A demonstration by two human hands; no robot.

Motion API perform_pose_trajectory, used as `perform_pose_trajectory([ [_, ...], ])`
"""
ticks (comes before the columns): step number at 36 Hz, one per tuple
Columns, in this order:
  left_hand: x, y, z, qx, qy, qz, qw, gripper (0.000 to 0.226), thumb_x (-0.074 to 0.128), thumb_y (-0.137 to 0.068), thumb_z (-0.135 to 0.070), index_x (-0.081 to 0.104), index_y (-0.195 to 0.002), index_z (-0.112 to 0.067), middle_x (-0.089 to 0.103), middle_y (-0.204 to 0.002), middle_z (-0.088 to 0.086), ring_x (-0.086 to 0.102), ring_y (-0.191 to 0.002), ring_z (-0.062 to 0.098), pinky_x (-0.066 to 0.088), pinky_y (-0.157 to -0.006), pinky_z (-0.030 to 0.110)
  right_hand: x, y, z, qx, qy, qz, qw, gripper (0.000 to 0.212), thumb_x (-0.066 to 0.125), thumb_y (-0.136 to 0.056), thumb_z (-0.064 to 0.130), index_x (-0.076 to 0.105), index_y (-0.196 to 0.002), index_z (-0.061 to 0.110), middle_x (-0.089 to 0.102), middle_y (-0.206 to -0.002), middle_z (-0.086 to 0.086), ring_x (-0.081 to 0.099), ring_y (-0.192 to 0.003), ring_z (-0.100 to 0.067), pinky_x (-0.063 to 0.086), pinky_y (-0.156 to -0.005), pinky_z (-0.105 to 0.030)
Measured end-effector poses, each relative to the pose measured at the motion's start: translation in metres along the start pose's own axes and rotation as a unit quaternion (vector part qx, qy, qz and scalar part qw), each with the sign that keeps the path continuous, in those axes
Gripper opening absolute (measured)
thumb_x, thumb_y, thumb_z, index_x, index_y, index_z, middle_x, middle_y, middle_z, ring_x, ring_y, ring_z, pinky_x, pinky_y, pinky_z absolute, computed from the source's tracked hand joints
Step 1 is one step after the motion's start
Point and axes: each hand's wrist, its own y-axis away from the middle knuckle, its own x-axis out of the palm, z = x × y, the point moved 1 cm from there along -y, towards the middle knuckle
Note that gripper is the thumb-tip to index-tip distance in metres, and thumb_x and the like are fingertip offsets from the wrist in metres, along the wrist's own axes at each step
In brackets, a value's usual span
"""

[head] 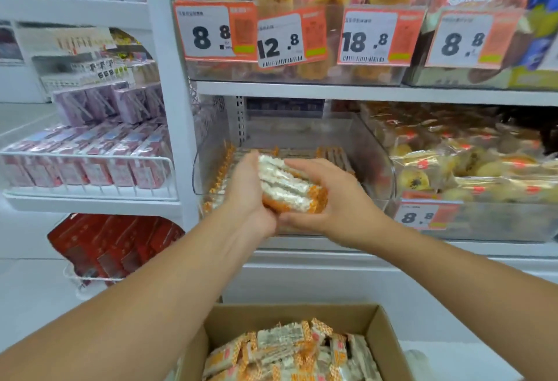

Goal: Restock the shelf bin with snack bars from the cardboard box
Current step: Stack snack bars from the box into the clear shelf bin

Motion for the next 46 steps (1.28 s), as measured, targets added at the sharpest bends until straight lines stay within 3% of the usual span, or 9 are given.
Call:
perform_pose_trajectory([
  [5, 0.002, -0.015, -0.032, 0.066, -0.113, 0.058, 0.990, 0.027, 0.063, -0.097, -0.021, 0.066, -0.119, -0.005, 0.074, -0.110, 0.015, 0.070, -0.103, 0.028, 0.057, -0.091, 0.041, -0.014, -0.029, -0.022, 0.071, -0.127, -0.020, 0.989, 0.081, 0.089, -0.071, 0.038, 0.050, -0.141, 0.036, 0.054, -0.136, 0.015, 0.062, -0.116, -0.011, 0.056, -0.094, -0.038],
  [10, -0.011, -0.040, -0.059, 0.180, -0.314, 0.008, 0.932, 0.044, 0.050, -0.097, -0.059, 0.066, -0.107, -0.019, 0.076, -0.107, 0.008, 0.073, -0.098, 0.029, 0.059, -0.089, 0.047, -0.016, -0.068, -0.039, 0.154, -0.179, -0.022, 0.972, 0.064, 0.085, -0.078, 0.019, 0.056, -0.134, 0.019, 0.055, -0.131, -0.006, 0.074, -0.078, -0.017, 0.062, -0.069, -0.038],
  [13, -0.035, -0.058, -0.072, 0.322, -0.568, -0.106, 0.750, 0.033, 0.041, -0.102, -0.043, 0.061, -0.099, -0.017, 0.069, -0.106, 0.013, 0.065, -0.097, 0.037, 0.051, -0.080, 0.040, -0.010, -0.106, -0.056, 0.186, -0.157, -0.028, 0.969, 0.054, 0.082, -0.083, 0.018, 0.056, -0.130, 0.019, 0.058, -0.112, -0.002, 0.064, -0.067, -0.005, 0.047, -0.048, -0.012],
  [15, -0.048, -0.066, -0.062, 0.335, -0.713, -0.066, 0.612, 0.027, 0.042, -0.103, -0.029, 0.062, -0.095, -0.014, 0.068, -0.105, 0.012, 0.063, -0.097, 0.037, 0.048, -0.078, 0.038, -0.001, -0.137, -0.066, 0.193, -0.155, -0.009, 0.969, 0.054, 0.082, -0.083, 0.017, 0.057, -0.131, 0.020, 0.060, -0.117, -0.004, 0.064, -0.077, -0.005, 0.048, -0.050, -0.012],
  [18, -0.053, -0.066, -0.040, 0.276, -0.820, 0.004, 0.501, 0.029, 0.040, -0.102, -0.021, 0.056, -0.081, -0.010, 0.068, -0.101, 0.017, 0.063, -0.096, 0.037, 0.052, -0.080, 0.043, 0.022, -0.176, -0.077, 0.182, -0.128, 0.040, 0.974, 0.066, 0.085, -0.079, 0.024, 0.053, -0.137, 0.026, 0.055, -0.130, 0.004, 0.066, -0.097, -0.012, 0.057, -0.066, -0.022],
  [25, -0.064, -0.069, -0.035, 0.292, -0.799, -0.010, 0.526, 0.042, 0.026, -0.103, -0.040, 0.044, -0.072, -0.020, 0.057, -0.084, 0.001, 0.054, -0.077, 0.023, 0.037, -0.065, 0.031, 0.073, -0.231, -0.100, 0.068, 0.156, 0.148, 0.974, 0.079, 0.082, -0.077, 0.034, 0.046, -0.147, 0.026, 0.029, -0.157, 0.000, 0.026, -0.145, -0.025, 0.029, -0.117, -0.040],
  [34, -0.060, -0.071, -0.035, 0.297, -0.818, -0.022, 0.492, 0.036, 0.023, -0.104, -0.044, 0.048, -0.087, -0.024, 0.047, -0.090, -0.002, 0.044, -0.080, 0.022, 0.033, -0.070, 0.032, 0.091, -0.220, -0.107, 0.027, 0.250, 0.223, 0.942, 0.077, 0.049, -0.098, 0.059, 0.006, -0.159, 0.042, -0.007, -0.169, 0.005, -0.010, -0.154, -0.026, 0.008, -0.125, -0.049],
  [42, -0.061, -0.068, -0.035, 0.305, -0.815, -0.022, 0.492, 0.036, 0.022, -0.104, -0.044, 0.044, -0.083, -0.025, 0.045, -0.086, -0.003, 0.044, -0.078, 0.021, 0.032, -0.069, 0.033, 0.099, -0.223, -0.102, -0.046, 0.350, 0.189, 0.916, 0.068, 0.033, -0.104, 0.058, 0.015, -0.161, 0.027, 0.016, -0.168, -0.004, 0.018, -0.151, -0.031, 0.026, -0.118, -0.051],
  [46, -0.061, -0.068, -0.034, 0.311, -0.808, -0.023, 0.500, 0.038, 0.021, -0.104, -0.043, 0.040, -0.077, -0.024, 0.047, -0.084, -0.003, 0.047, -0.078, 0.022, 0.034, -0.068, 0.033, 0.098, -0.224, -0.103, -0.062, 0.397, 0.195, 0.895, 0.066, 0.030, -0.105, 0.056, 0.012, -0.161, 0.027, 0.019, -0.167, -0.001, 0.023, -0.150, -0.030, 0.012, -0.119, -0.065],
])
